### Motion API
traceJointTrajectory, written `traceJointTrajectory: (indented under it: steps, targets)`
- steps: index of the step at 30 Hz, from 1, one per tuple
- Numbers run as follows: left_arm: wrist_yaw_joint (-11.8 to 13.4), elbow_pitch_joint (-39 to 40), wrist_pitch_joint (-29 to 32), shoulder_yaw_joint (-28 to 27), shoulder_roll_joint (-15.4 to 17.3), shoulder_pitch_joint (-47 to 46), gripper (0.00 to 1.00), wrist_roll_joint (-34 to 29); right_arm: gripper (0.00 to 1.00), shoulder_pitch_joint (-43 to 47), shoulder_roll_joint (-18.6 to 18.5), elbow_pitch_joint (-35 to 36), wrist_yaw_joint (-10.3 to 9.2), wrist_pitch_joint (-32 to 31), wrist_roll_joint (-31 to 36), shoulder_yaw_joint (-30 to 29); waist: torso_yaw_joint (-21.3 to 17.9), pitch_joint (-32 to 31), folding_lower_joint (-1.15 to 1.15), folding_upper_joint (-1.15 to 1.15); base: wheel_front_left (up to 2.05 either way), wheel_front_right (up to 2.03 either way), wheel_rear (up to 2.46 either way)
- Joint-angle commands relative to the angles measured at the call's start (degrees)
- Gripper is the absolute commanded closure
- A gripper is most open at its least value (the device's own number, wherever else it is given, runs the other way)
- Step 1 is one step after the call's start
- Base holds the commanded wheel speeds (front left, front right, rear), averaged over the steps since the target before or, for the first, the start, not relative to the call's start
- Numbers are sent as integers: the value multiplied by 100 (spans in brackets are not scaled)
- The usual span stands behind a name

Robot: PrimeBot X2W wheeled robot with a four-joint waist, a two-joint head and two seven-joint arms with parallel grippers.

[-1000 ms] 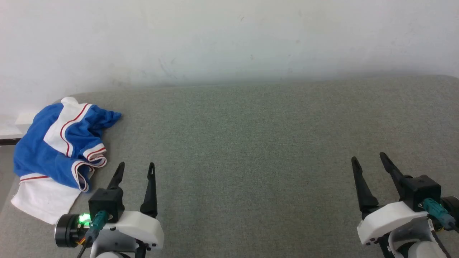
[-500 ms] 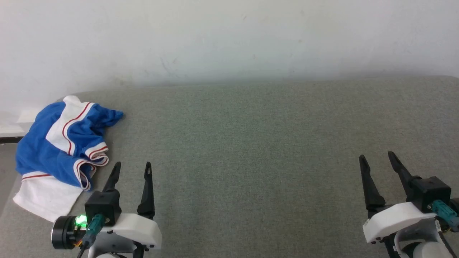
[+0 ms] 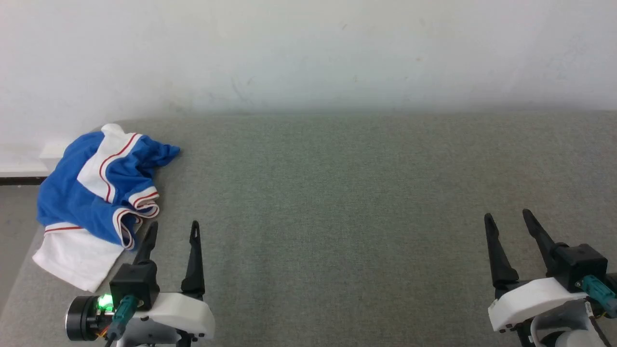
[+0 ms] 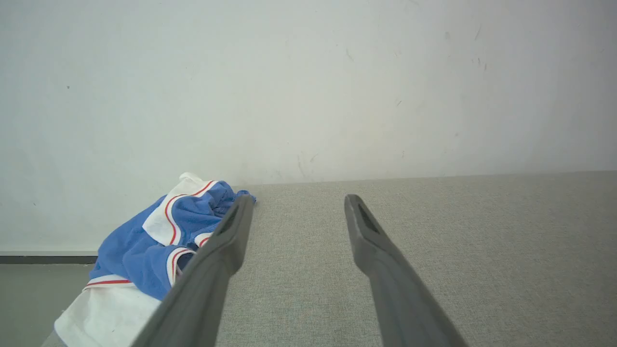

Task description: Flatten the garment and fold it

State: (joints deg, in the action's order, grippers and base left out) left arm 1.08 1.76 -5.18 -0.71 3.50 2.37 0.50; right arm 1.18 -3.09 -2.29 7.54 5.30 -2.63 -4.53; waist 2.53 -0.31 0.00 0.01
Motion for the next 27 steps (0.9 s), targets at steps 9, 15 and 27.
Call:
traceJointTrajectory:
  steps: [9, 15, 27]
  targets:
    - [43, 51, -156, -52, 49, 141, 0, 34, 0, 44, 10, -103, -2, 146, -108, 10, 294, -53, 0, -1, 0, 0, 0]
    - [63, 80, -228, -92, 58, 212, 0, 41, 0, 49, 11, -180, -3, 217, -138, 40, 506, -77, 0, -1, 0, 0, 0]
    - [126, 141, -372, -123, 55, 334, 0, 44, 0, 58, 13, -325, -3, 361, -164, 34, 976, -110, 0, -1, 0, 0, 0]
